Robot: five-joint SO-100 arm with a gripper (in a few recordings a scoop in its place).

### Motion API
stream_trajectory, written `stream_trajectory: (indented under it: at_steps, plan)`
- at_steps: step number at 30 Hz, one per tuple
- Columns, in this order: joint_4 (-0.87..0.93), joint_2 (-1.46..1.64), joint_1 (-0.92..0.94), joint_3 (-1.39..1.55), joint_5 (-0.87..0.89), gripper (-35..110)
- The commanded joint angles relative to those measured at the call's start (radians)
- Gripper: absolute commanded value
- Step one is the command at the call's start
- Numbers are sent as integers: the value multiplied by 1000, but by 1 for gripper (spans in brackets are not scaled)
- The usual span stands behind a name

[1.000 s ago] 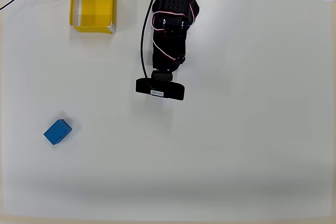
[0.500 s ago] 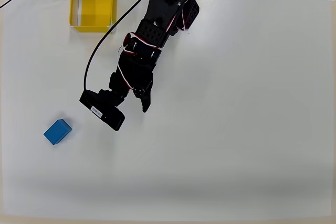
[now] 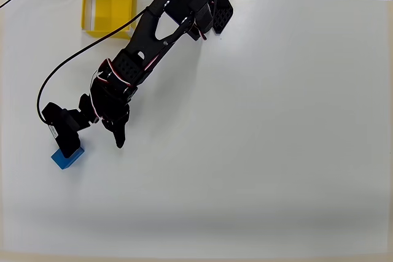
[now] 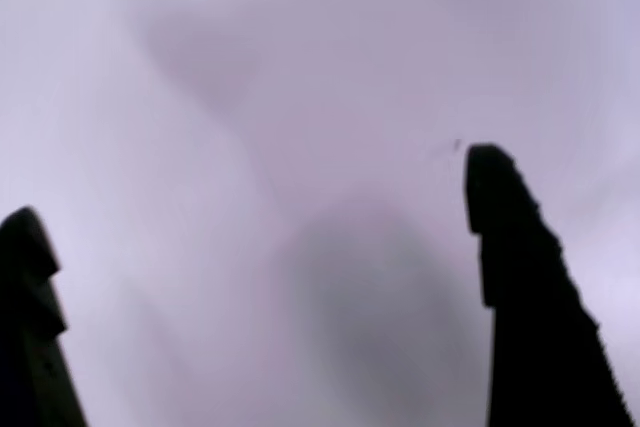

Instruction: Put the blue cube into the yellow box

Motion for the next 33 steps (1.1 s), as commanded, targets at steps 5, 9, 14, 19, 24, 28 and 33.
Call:
stream_trajectory:
  at_steps: [5,9,14,19,24,28,33]
  plan:
    - [-86,-127,44,-281,-23,53]
    - [-129,-207,67,-339,-40,53]
    - [-175,-259,103,-367,-78,52]
    - [-193,-337,121,-445,-72,53]
    - [-212,-423,123,-534,-57,54]
    - [-233,-483,121,-595,-48,55]
    - [-216,-555,115,-687,-46,54]
